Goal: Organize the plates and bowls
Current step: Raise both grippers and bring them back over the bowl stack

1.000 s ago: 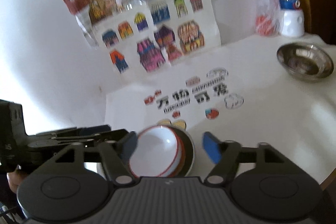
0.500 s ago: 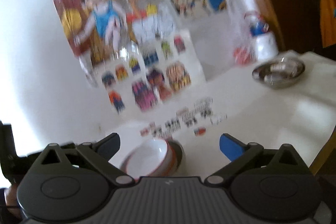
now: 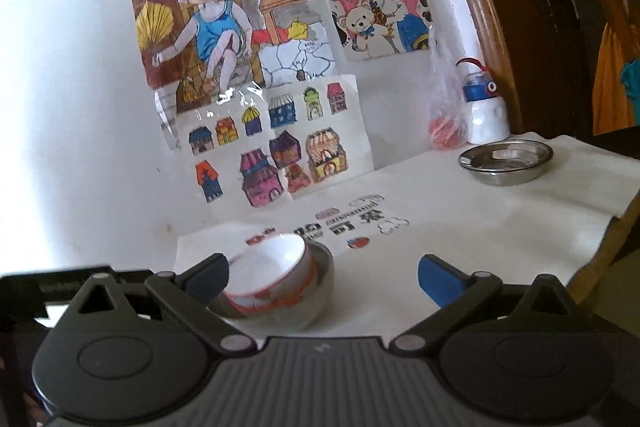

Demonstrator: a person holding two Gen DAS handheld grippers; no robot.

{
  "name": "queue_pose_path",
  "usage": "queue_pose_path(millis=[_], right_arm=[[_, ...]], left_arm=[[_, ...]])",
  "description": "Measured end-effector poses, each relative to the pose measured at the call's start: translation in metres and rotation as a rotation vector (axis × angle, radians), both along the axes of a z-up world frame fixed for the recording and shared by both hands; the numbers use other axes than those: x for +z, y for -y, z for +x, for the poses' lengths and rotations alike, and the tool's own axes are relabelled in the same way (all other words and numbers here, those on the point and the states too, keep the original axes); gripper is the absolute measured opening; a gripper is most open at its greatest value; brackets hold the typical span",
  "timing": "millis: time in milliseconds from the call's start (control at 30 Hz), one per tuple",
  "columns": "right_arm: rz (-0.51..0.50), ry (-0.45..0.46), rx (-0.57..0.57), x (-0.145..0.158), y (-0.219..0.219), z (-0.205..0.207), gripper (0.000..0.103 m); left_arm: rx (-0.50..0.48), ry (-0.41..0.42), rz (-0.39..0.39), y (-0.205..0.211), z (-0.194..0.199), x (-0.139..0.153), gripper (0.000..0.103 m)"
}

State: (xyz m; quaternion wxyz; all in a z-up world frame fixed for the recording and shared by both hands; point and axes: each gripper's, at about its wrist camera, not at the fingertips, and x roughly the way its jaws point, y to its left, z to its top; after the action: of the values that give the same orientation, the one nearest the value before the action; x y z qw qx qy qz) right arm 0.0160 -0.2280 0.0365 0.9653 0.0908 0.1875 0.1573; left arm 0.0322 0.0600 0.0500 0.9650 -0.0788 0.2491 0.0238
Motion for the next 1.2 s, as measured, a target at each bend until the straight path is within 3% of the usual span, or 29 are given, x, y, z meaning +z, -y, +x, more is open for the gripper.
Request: queue_pose_path(millis=[167,300,400,600,867,1067,1200], right_arm=[[-0.064,0.038,-0.028,-0.010,-0.003,-0.008,0.103],[-0.088,0.023,-0.017,-0.011,-0.004,-0.006,0.103],[-0.114,-0.016,-0.033,-0.009,-0.003,0.001,0.103],[-0.142,-0.173,0.020,-0.001,0.005,0.027,0.103],[-0.328,-0.341,0.112,0.030,0.002,0.083,0.103],[-0.284,-0.530,0.198,0.042,-0.010,0.134,0.103],[-0.282,-0.595,0.217,0.043,-0.020,0.158,0.103]], left_arm=[[0.017,-0.049,-0.039,-0.003,-0.010,-0.003,0.102],[0.031,-0.097,-0.047,-0.007,-0.010,-0.007,0.102],[0.008,-0.141,-0.109,-0.013,-0.002,-0.008,0.102],[-0.053,-0.205,-0.127,-0.021,0.022,-0.012,0.102],[-0.154,-0.369,-0.232,-0.035,0.081,-0.023,0.102],[-0.157,-0.497,-0.238,-0.038,0.116,-0.027,0.102],[-0.162,-0.541,-0.210,-0.035,0.128,-0.025,0.102]])
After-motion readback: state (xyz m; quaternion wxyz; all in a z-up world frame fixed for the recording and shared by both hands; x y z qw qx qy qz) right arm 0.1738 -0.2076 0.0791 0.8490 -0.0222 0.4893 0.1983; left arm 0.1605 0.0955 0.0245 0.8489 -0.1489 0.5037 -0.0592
